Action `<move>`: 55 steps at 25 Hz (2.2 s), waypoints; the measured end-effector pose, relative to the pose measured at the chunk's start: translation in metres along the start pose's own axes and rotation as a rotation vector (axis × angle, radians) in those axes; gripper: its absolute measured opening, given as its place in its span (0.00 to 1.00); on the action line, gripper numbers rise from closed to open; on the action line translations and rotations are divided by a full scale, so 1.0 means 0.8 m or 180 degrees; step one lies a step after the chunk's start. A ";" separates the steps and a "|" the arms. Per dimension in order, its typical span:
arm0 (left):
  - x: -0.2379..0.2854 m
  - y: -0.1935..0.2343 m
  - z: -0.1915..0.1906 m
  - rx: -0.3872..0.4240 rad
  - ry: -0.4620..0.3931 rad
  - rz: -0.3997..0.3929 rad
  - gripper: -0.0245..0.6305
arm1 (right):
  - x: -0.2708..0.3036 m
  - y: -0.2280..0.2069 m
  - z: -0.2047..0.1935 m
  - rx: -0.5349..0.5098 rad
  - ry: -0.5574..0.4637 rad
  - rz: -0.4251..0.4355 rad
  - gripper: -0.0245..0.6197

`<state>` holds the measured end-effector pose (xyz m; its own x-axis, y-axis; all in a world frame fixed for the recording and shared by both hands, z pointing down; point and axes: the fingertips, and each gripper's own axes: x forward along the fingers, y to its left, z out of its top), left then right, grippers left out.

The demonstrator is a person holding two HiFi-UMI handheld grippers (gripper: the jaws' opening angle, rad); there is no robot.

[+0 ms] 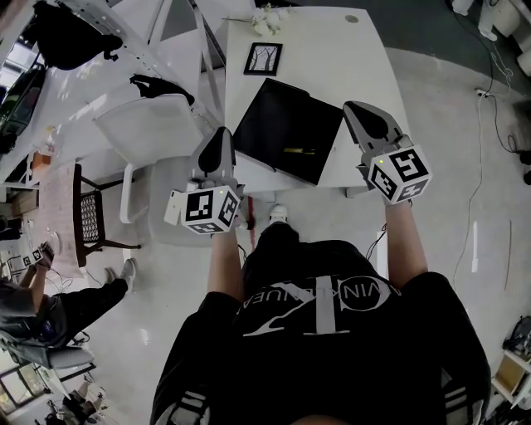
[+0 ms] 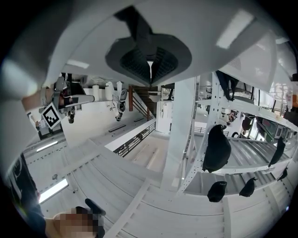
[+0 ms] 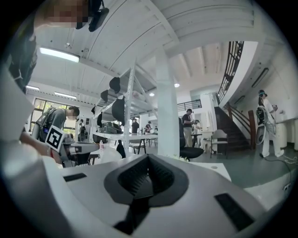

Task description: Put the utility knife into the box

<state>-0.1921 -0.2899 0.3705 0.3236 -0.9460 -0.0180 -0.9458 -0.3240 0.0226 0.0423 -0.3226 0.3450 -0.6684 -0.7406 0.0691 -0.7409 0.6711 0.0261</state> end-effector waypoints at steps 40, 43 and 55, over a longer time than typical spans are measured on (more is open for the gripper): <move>-0.021 -0.010 0.008 0.0013 -0.0033 0.0070 0.06 | -0.017 -0.006 0.003 -0.0031 -0.0033 -0.0045 0.06; -0.021 -0.009 0.008 0.0010 -0.0035 0.0067 0.06 | -0.018 -0.006 0.003 -0.0019 -0.0037 -0.0047 0.06; -0.023 -0.007 0.003 -0.0012 -0.0004 0.0056 0.06 | -0.020 -0.004 -0.007 0.0048 0.0002 -0.0059 0.06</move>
<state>-0.1928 -0.2706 0.3683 0.3070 -0.9515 -0.0187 -0.9512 -0.3074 0.0268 0.0561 -0.3128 0.3496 -0.6544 -0.7530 0.0694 -0.7542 0.6565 0.0123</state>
